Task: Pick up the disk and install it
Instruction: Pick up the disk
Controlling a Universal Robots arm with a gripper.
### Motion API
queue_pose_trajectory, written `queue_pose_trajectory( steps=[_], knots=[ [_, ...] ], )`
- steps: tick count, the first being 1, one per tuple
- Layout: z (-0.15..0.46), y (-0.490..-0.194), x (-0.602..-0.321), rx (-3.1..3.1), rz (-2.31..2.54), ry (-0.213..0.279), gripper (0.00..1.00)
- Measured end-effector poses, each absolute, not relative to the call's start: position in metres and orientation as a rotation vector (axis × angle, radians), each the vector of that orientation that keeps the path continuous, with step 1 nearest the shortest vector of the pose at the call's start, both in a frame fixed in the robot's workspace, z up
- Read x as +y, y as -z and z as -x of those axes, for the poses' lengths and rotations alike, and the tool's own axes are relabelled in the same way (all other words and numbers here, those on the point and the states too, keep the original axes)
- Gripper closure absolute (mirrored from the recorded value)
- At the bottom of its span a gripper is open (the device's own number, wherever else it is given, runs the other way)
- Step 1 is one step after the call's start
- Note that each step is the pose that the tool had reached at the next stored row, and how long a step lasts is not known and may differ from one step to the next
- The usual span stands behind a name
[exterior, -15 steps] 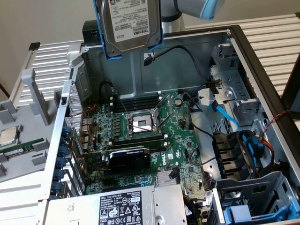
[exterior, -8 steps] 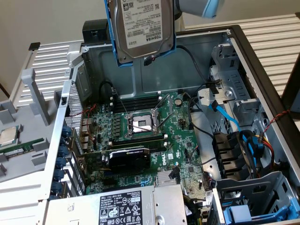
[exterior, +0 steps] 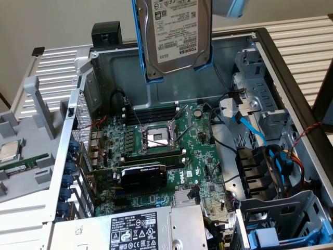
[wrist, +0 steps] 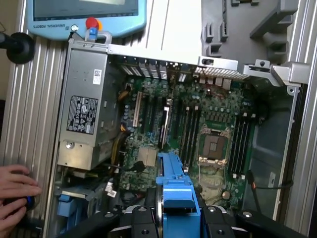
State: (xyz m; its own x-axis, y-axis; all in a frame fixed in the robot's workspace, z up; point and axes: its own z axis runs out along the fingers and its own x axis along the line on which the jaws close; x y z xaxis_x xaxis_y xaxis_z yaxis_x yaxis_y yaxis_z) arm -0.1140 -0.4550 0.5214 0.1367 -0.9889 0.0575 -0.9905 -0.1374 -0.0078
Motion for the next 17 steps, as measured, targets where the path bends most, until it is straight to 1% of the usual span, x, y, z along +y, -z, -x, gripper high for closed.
queue_pose_trajectory(
  steps=[17],
  knots=[
    [0.059,-0.523,-0.495,-2.040,-2.343,-0.072,0.63]
  ],
)
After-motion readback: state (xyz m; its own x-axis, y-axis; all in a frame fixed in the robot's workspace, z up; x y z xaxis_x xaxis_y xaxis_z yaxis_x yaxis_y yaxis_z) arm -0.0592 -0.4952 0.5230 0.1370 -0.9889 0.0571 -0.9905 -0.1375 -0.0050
